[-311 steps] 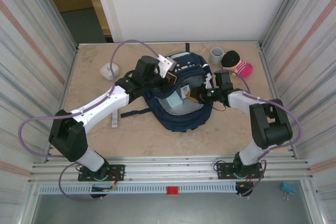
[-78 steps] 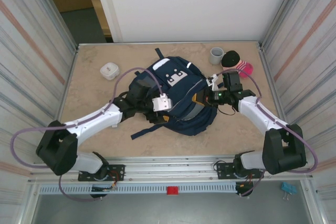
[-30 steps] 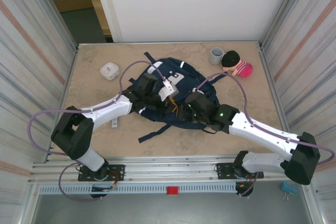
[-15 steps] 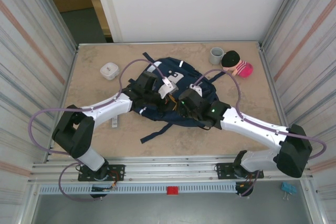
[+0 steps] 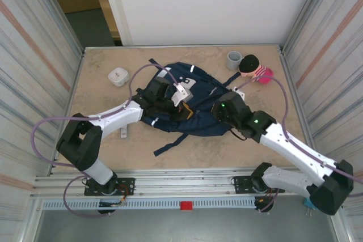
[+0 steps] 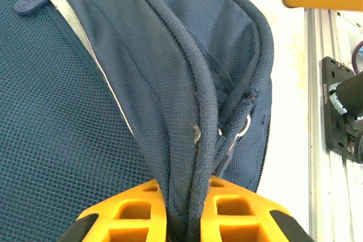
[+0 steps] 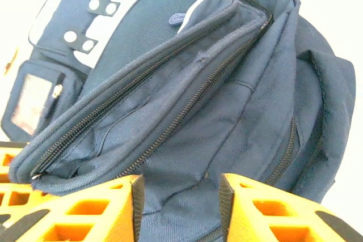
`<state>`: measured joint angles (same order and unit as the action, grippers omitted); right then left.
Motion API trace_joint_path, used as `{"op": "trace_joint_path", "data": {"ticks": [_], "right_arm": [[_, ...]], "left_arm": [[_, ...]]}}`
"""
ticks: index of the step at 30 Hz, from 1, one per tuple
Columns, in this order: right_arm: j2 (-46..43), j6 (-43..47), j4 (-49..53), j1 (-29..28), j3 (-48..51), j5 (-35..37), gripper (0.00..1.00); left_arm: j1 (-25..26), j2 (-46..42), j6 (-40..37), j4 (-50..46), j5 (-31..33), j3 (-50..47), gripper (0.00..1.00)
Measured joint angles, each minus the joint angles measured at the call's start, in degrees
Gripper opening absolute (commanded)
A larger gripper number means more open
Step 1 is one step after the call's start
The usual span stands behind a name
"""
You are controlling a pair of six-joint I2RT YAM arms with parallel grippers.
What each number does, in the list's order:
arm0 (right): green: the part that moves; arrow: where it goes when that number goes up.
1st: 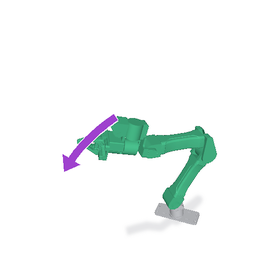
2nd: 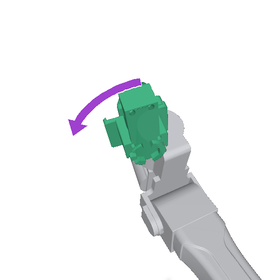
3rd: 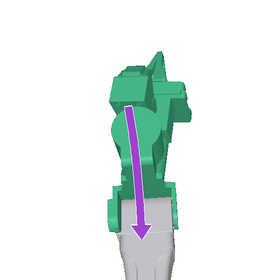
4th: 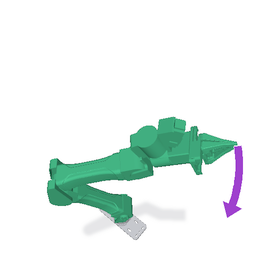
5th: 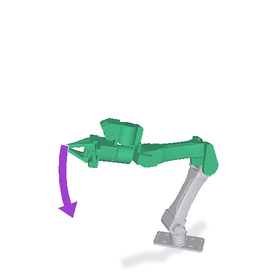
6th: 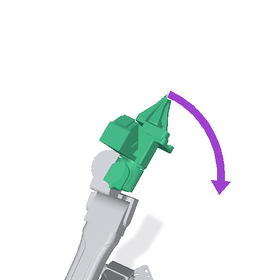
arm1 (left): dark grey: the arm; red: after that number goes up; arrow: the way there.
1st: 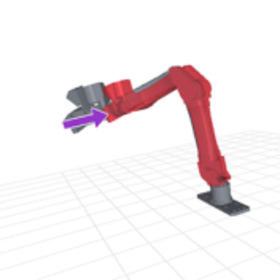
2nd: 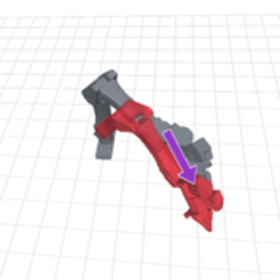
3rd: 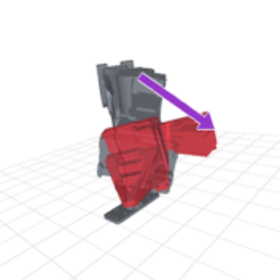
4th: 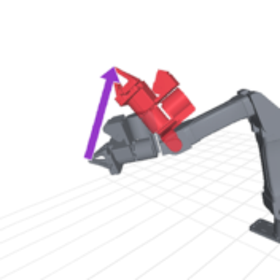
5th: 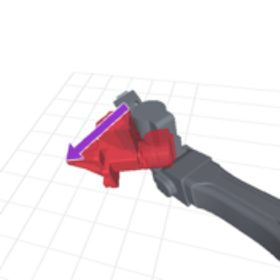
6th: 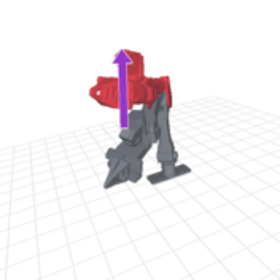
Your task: Pack the student bag
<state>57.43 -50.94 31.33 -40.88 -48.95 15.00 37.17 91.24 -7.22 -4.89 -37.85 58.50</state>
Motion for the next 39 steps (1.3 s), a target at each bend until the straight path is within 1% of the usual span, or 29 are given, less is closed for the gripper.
{"op": "trace_joint_path", "data": {"ticks": [2, 3, 7, 9, 10, 15, 18, 25, 31, 32, 36, 39], "right_arm": [[-2.5, -0.2, -1.5, 0.6, 1.6, -3.0, 0.55], [-3.4, -0.5, -2.7, 1.0, 2.3, -5.0, 0.55], [-4.0, -2.2, -9.1, 4.9, 4.7, -15.5, 0.50], [-3.3, -2.9, -10.8, 5.1, 4.9, -17.9, 0.49], [-2.8, -3.1, -11.0, 4.1, 4.8, -18.3, 0.47], [2.2, -3.1, -8.9, -2.9, 1.7, -16.7, 0.40], [5.5, -3.0, -7.6, -4.9, 0.0, -14.0, 0.38], [12.5, -1.2, -2.6, -5.3, -4.7, -7.1, 0.37], [16.3, 1.2, -1.3, -5.6, -7.3, -5.0, 0.38], [16.9, 1.6, -1.2, -5.6, -7.7, -4.7, 0.37], [18.7, 1.9, 0.5, -6.0, -9.6, -2.8, 0.26], [19.2, 1.9, 3.1, -6.6, -10.9, -0.6, 0.22]], "left_arm": [[0.0, 0.1, 1.6, 0.2, 0.0, 0.0, 0.03], [0.0, 0.2, 2.7, 0.2, 0.0, 0.0, 0.03], [-0.1, 0.3, 6.4, 1.4, -0.6, -0.3, 0.02], [-0.1, 0.4, 8.2, 2.4, -1.6, -0.7, 0.00], [-0.1, 0.4, 9.1, 2.6, -1.9, -0.9, 0.00], [-0.1, 2.8, 14.8, 2.1, -5.3, 0.3, 0.00], [-0.1, 5.1, 17.3, 1.6, -7.9, 1.9, 0.00], [-0.3, 6.5, 19.8, 0.5, -11.0, 3.2, 0.00], [-0.8, 6.7, 21.2, 0.7, -12.1, 3.2, 0.00], [-0.8, 6.8, 21.3, 0.7, -12.2, 3.2, 0.00], [-1.0, 7.0, 21.9, 1.1, -12.1, 3.2, 0.00], [-1.0, 7.0, 21.9, 1.4, -12.1, 3.2, 0.00]]}}
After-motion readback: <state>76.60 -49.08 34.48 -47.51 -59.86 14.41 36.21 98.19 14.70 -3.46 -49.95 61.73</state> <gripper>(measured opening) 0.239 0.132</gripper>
